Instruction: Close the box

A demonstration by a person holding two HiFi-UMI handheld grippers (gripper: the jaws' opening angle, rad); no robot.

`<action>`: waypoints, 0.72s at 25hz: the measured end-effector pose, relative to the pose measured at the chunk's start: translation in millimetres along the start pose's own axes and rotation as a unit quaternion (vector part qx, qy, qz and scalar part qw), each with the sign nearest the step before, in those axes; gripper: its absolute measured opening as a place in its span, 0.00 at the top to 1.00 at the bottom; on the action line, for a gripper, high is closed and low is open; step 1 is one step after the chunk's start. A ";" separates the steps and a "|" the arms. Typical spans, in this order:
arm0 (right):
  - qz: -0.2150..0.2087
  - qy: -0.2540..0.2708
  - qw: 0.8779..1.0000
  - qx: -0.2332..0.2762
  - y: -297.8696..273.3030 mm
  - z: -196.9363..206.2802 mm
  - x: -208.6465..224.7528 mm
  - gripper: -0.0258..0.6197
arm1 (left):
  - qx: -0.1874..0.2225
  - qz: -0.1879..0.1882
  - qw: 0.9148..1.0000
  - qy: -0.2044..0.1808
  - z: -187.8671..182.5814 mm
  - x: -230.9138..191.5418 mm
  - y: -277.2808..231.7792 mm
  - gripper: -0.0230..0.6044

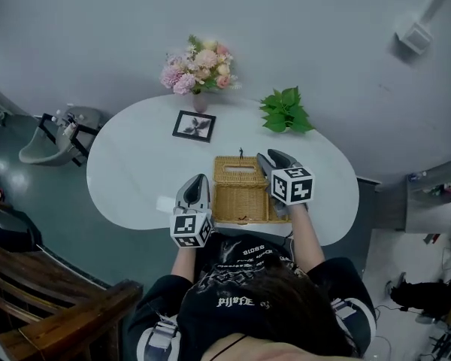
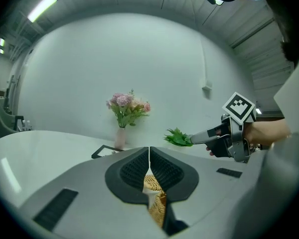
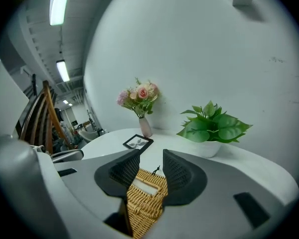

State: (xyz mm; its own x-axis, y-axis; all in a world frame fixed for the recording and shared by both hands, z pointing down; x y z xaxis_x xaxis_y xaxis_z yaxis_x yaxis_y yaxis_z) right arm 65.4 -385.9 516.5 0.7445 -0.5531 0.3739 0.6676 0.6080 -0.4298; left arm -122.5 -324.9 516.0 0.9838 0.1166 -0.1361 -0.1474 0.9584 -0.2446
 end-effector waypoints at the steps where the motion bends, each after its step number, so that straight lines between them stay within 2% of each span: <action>1: 0.004 -0.004 1.000 -0.016 -5.9 0.4 4.1 0.70 | -0.002 0.003 1.000 -0.003 0.3 -1.6 -3.8 0.92; 4: 0.011 -0.010 0.998 -0.066 -23.2 -2.8 12.4 0.70 | -0.011 0.019 1.000 -0.017 3.7 -3.3 -10.2 0.92; 8: -0.009 -0.049 0.996 -0.078 -52.2 -9.8 14.7 0.70 | -0.019 0.034 0.999 -0.010 5.1 -13.8 -11.2 0.92; 12: -0.012 -0.084 0.989 -0.119 -78.9 -10.8 25.2 0.70 | -0.026 0.039 0.999 -0.014 6.4 -29.0 -14.7 0.92; 15: -0.013 -0.099 0.981 -0.164 -101.1 -3.0 32.4 0.70 | -0.032 0.030 0.999 -0.014 8.5 -46.3 -18.2 0.92; 18: -0.010 -0.116 0.971 -0.210 -118.7 8.0 37.4 0.70 | -0.036 0.006 0.999 -0.001 9.1 -69.8 -22.5 0.92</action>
State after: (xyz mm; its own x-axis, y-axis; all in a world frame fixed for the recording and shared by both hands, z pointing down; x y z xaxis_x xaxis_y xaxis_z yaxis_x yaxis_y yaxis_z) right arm 14.2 -474.2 588.1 0.7465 -0.3886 0.5401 0.6548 0.2852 -0.6999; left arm -186.9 -352.2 539.7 0.9821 0.1286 -0.1377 -0.1662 0.9356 -0.3114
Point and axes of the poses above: the fingertips, and each gripper's own axes: y backward along the fingers, x to its right, z out of its underside, the point moved 1 cm from there along y, backward along the fingers, and after that the axes turned 15 degrees about -z, right-handed, at the moved point
